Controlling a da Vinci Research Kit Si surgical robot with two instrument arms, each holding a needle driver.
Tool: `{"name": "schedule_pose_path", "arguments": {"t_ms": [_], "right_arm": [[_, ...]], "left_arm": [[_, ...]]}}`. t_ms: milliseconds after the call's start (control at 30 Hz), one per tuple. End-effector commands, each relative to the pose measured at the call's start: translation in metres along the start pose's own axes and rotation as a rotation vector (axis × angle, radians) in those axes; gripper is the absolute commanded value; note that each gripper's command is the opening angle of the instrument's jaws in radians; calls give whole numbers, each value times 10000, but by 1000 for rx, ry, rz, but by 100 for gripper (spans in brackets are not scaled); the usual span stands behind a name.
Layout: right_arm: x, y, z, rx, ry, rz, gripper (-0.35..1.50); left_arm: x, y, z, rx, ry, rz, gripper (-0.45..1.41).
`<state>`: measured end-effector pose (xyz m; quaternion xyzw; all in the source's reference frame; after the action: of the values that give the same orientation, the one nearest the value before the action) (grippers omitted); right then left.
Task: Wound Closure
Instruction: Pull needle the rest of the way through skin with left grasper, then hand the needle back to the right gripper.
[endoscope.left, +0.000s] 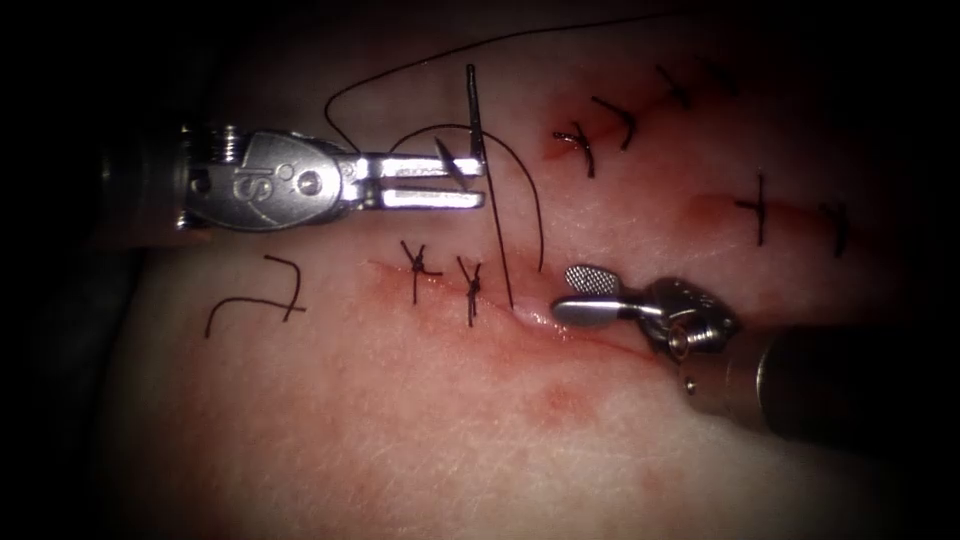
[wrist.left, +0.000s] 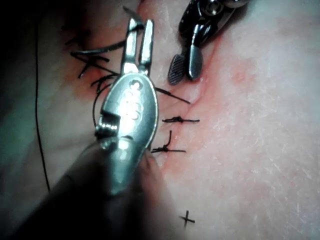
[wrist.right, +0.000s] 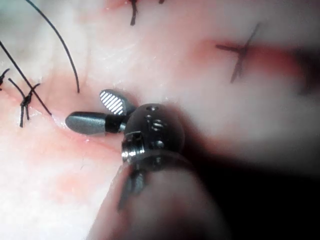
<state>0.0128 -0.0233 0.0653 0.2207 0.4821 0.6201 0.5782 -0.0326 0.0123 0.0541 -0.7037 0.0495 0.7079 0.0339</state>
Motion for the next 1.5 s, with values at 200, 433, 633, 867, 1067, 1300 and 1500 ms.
{"name": "schedule_pose_path", "arguments": {"t_ms": [200,433,633,867,1067,1300,1500], "right_arm": [[-7,-5,1,-5,-1,6,69],[18,-33,-17,0,-20,36,59],[30,-58,-25,63,-28,140,76],[23,-69,-13,116,-52,291,118],[21,-75,1,151,-71,374,133],[16,-92,13,231,-107,408,135],[12,-103,19,295,-110,409,126]], "left_arm": [[-28,29,4,-15,-12,37,-45],[-55,77,5,-105,-72,110,-45],[-77,108,9,-112,-122,178,-45],[-84,129,18,-108,-160,311,-45],[-85,137,17,-113,-157,377,-45],[-87,136,16,-122,-136,401,-45],[-89,136,16,-126,-123,402,-45]]}}
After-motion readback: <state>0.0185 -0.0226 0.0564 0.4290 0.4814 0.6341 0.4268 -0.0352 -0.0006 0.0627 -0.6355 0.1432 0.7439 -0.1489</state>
